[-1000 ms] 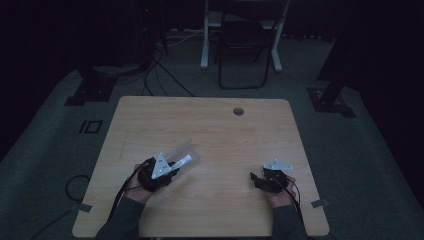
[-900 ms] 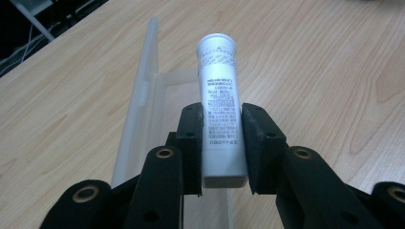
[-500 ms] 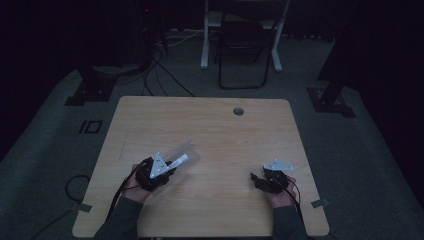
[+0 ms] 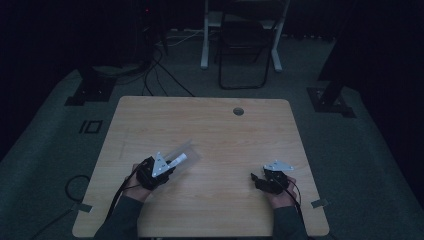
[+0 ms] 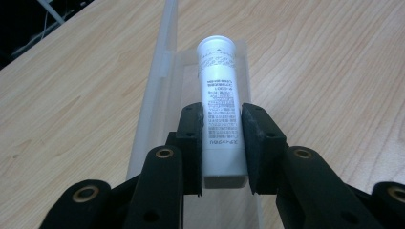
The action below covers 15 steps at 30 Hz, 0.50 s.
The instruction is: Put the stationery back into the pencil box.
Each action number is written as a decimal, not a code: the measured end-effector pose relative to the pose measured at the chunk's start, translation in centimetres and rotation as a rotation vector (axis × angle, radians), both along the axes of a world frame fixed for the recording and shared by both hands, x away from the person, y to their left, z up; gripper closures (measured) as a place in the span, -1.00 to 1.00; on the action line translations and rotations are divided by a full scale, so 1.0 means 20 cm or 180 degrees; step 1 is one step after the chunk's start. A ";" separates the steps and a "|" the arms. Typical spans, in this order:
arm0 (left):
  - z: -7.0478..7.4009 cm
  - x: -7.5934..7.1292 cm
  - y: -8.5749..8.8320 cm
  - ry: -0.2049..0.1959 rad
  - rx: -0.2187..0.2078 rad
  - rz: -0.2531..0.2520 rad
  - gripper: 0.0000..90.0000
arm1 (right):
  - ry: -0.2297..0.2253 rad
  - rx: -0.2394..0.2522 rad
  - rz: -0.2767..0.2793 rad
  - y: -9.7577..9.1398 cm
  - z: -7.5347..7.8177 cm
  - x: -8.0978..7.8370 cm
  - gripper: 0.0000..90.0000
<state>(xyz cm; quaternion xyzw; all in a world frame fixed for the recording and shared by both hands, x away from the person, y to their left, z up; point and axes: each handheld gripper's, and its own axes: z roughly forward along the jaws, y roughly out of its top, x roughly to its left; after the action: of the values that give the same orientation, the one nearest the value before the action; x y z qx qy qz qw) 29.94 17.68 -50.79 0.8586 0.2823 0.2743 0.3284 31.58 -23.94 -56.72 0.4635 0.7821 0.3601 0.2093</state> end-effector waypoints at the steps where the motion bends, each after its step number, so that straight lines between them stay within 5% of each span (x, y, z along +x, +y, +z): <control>1: 0.00 0.00 0.00 0.0002 0.0009 0.0012 0.58 | 0.0001 0.0000 0.0000 0.00 0.00 0.00 -0.15; 11: -0.05 0.03 -0.03 0.0005 0.0093 0.0047 0.57 | 0.0001 -0.0001 0.0001 0.00 0.00 0.00 -0.15; 15: -0.06 0.03 -0.04 -0.0025 0.0226 0.0071 0.57 | 0.0000 -0.0001 0.0001 0.00 0.00 0.00 -0.15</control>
<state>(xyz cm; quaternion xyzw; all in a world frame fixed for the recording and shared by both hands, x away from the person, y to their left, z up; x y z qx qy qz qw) 30.58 16.89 -52.01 0.8655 0.2806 0.2912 0.2956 31.58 -23.95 -56.71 0.4634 0.7822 0.3600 0.2092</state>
